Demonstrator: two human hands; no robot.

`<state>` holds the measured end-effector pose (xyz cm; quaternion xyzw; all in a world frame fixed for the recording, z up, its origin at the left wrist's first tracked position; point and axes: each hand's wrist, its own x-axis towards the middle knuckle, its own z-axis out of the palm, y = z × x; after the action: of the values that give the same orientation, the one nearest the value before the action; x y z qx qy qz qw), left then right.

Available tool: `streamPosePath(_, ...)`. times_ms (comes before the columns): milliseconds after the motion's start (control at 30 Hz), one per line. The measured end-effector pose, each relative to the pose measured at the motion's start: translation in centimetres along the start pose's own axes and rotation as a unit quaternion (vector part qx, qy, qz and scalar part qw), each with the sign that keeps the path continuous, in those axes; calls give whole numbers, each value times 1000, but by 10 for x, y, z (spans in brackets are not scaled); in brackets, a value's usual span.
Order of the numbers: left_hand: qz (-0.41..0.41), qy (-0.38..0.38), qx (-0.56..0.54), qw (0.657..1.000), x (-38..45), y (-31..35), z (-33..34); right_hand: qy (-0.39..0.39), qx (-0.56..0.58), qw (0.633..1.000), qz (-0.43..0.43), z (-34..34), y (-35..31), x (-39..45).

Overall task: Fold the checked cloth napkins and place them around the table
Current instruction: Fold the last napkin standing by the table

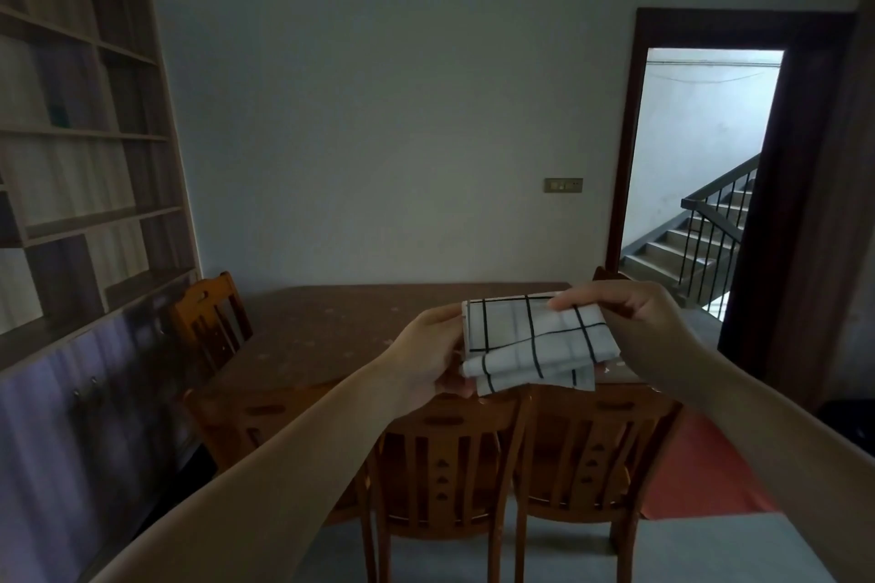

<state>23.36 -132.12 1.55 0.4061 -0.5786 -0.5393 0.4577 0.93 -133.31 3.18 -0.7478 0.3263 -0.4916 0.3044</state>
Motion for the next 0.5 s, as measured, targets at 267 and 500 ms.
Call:
streamPosePath(267,-68,-31,42,996,2,-5,0,56,-136,989,-25,1,5,-4)
streamPosePath(500,-41,-66,63,995,5,-5,-4,52,-100,994,-14,2,7,-7)
